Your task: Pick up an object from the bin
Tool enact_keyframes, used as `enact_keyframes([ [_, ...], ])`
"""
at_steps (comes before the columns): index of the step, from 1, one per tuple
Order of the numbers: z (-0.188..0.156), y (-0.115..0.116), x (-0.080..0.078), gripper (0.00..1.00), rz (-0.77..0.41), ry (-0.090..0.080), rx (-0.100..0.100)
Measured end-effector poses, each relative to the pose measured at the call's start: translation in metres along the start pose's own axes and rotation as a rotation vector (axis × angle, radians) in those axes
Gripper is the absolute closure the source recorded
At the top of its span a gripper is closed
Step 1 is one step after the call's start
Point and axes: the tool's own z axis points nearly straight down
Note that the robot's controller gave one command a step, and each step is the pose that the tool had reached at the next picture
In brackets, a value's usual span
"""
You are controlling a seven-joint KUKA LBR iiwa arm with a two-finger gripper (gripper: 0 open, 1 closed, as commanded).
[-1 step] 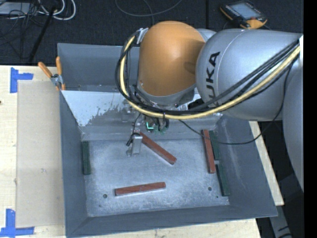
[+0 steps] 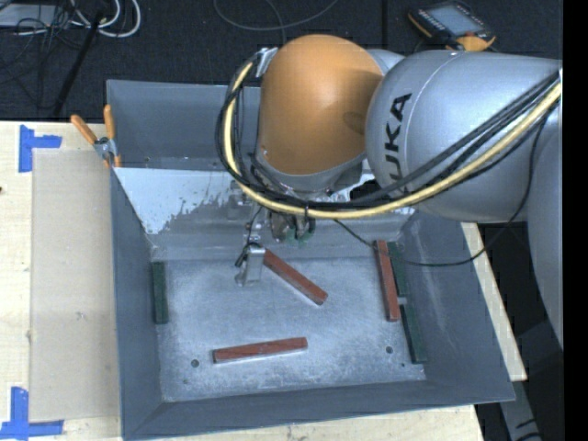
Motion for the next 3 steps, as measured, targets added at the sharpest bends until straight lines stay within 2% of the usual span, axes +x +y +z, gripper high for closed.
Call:
enact_keyframes([
  [1,0.054,-0.013,0.030,0.00,-0.095,-0.002,0.000],
  [2,0.083,-0.062,0.093,0.00,-0.327,0.001,0.000],
  [3,0.090,-0.077,0.116,0.00,-0.299,0.004,0.000],
])
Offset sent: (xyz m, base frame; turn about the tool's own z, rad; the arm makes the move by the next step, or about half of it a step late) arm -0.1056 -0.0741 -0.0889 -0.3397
